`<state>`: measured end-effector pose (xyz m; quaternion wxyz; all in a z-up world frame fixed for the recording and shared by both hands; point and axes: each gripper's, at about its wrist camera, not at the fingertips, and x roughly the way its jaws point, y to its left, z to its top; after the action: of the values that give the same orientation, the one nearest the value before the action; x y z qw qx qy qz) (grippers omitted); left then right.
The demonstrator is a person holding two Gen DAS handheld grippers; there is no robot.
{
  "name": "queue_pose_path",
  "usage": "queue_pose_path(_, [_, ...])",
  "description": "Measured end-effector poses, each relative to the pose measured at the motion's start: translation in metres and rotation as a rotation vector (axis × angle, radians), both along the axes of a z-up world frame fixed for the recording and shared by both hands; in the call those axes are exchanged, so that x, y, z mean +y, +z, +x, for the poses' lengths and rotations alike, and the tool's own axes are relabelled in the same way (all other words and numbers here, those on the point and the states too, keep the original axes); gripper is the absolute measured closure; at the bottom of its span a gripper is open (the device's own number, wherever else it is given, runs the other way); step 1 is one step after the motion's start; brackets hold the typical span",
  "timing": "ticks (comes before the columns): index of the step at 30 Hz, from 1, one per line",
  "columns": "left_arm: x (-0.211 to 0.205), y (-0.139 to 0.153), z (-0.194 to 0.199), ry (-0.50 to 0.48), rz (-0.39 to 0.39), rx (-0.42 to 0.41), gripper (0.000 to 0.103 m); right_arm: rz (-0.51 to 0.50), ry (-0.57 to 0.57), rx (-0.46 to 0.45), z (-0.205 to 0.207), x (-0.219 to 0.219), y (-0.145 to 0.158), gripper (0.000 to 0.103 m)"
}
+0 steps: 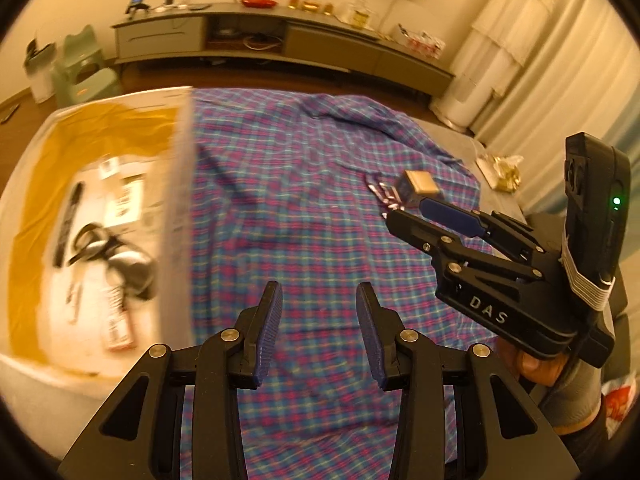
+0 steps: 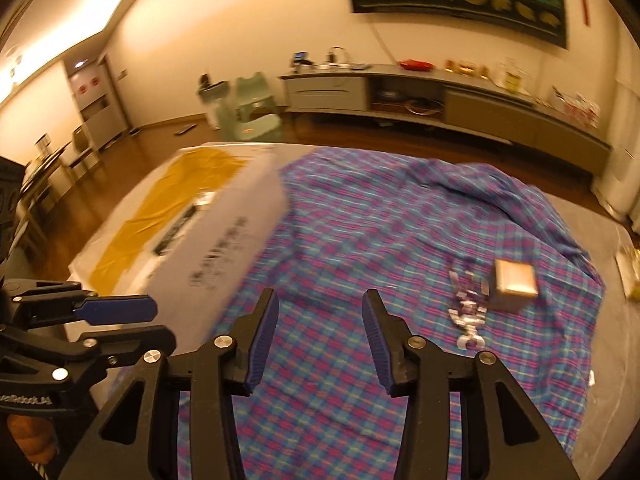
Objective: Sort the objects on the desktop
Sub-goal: 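Move both tools back over the plaid cloth toward the figure and gold case, then grasp the purple action figure with the left tool while the right tool grasps the gold case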
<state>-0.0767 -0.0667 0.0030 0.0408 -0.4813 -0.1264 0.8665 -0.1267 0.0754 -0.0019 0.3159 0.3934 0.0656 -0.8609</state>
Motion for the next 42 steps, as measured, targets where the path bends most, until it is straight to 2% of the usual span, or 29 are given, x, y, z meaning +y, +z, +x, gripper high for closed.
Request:
queue_pose_path(3, [0.019, -0.008, -0.022, -0.023, 0.015, -0.022, 0.062, 0.015, -0.064, -0.008, -0.019, 0.025, -0.01, 0.055])
queue_pose_path(7, [0.038, -0.019, -0.051, -0.041, 0.028, -0.052, 0.062, 0.066, -0.182, -0.002, -0.053, 0.059, -0.024, 0.042])
queue_pose_path(12, [0.063, -0.033, -0.084, -0.065, 0.014, -0.073, 0.062, 0.122, -0.288, -0.021, -0.097, 0.092, -0.05, 0.039])
queue_pose_path(17, [0.083, -0.052, -0.117, -0.082, -0.011, -0.101, 0.062, 0.151, -0.289, -0.055, -0.136, 0.1, -0.081, 0.037])
queue_pose_path(21, [0.095, -0.069, -0.139, -0.086, -0.028, -0.131, 0.062, 0.137, -0.273, -0.064, -0.159, 0.103, -0.097, 0.036])
queue_pose_path(23, [0.104, -0.076, -0.149, -0.095, -0.033, -0.143, 0.062, 0.102, -0.246, -0.084, -0.165, 0.106, -0.103, 0.047])
queue_pose_path(24, [0.108, -0.08, -0.155, -0.097, -0.04, -0.15, 0.062, 0.104, -0.239, -0.089, -0.166, 0.107, -0.104, 0.05])
queue_pose_path(26, [0.117, -0.089, -0.166, -0.098, -0.056, -0.162, 0.062, 0.108, -0.237, -0.1, -0.168, 0.109, -0.102, 0.051])
queue_pose_path(32, [0.144, -0.114, -0.191, -0.1, -0.103, -0.198, 0.062, 0.031, -0.298, -0.126, -0.168, 0.137, -0.085, 0.051])
queue_pose_path(33, [0.148, -0.117, -0.193, -0.103, -0.109, -0.203, 0.061, 0.019, -0.3, -0.13, -0.167, 0.14, -0.083, 0.051])
queue_pose_path(35, [0.154, -0.123, -0.196, -0.099, -0.125, -0.203, 0.053, -0.004, -0.296, -0.14, -0.165, 0.141, -0.08, 0.051])
queue_pose_path(37, [0.159, -0.126, -0.198, -0.092, -0.15, -0.188, 0.052, -0.016, -0.286, -0.144, -0.162, 0.14, -0.077, 0.051])
queue_pose_path(40, [0.159, -0.127, -0.2, -0.093, -0.163, -0.166, 0.057, -0.018, -0.274, -0.141, -0.158, 0.137, -0.073, 0.051])
queue_pose_path(41, [0.157, -0.125, -0.2, -0.096, -0.158, -0.148, 0.066, -0.016, -0.271, -0.139, -0.157, 0.136, -0.071, 0.051])
queue_pose_path(42, [0.155, -0.124, -0.2, -0.097, -0.158, -0.141, 0.07, -0.017, -0.268, -0.138, -0.156, 0.136, -0.069, 0.051])
